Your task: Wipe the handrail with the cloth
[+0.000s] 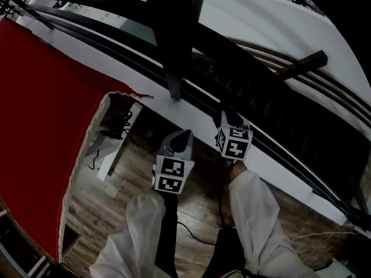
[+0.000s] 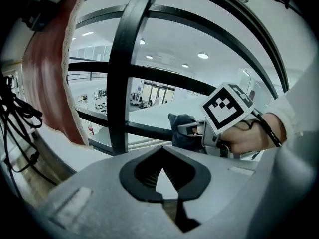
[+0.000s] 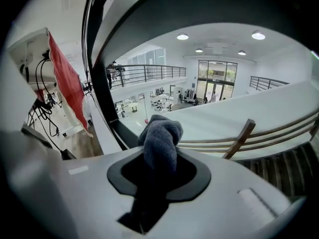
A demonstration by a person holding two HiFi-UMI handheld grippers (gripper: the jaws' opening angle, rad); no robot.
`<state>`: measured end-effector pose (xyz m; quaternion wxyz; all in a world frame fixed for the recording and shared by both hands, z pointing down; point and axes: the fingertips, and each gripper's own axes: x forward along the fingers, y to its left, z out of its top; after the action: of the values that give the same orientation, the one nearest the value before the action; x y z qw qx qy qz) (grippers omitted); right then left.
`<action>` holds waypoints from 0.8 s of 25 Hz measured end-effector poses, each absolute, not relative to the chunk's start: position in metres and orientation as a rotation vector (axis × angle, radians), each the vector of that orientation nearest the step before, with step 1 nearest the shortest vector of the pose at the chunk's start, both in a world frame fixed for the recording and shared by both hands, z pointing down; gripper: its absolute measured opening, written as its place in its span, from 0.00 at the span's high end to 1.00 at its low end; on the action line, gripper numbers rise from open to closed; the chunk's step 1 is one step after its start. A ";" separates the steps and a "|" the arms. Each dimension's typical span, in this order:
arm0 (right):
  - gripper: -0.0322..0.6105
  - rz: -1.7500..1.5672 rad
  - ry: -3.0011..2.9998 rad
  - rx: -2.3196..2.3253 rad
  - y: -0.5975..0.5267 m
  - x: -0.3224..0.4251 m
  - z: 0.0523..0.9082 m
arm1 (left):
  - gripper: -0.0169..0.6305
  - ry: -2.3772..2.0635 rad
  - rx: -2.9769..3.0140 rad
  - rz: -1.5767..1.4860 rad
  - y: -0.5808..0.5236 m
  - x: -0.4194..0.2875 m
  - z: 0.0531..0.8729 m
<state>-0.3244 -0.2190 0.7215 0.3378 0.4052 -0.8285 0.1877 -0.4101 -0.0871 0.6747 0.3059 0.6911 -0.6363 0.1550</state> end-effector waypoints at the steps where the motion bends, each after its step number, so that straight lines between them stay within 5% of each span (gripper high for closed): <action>1: 0.80 0.492 -2.154 1.065 -0.219 -0.316 0.722 | 0.97 -1.680 1.830 0.412 -0.088 -0.404 0.676; 20: 0.80 0.483 -2.072 1.138 -0.217 -0.147 0.722 | 0.97 -1.580 1.922 0.439 -0.102 -0.244 0.671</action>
<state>-0.1468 -0.2170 0.7219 0.3564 0.4407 -0.8024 0.1869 -0.2437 -0.1021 0.6706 0.3026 0.7251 -0.5960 0.1656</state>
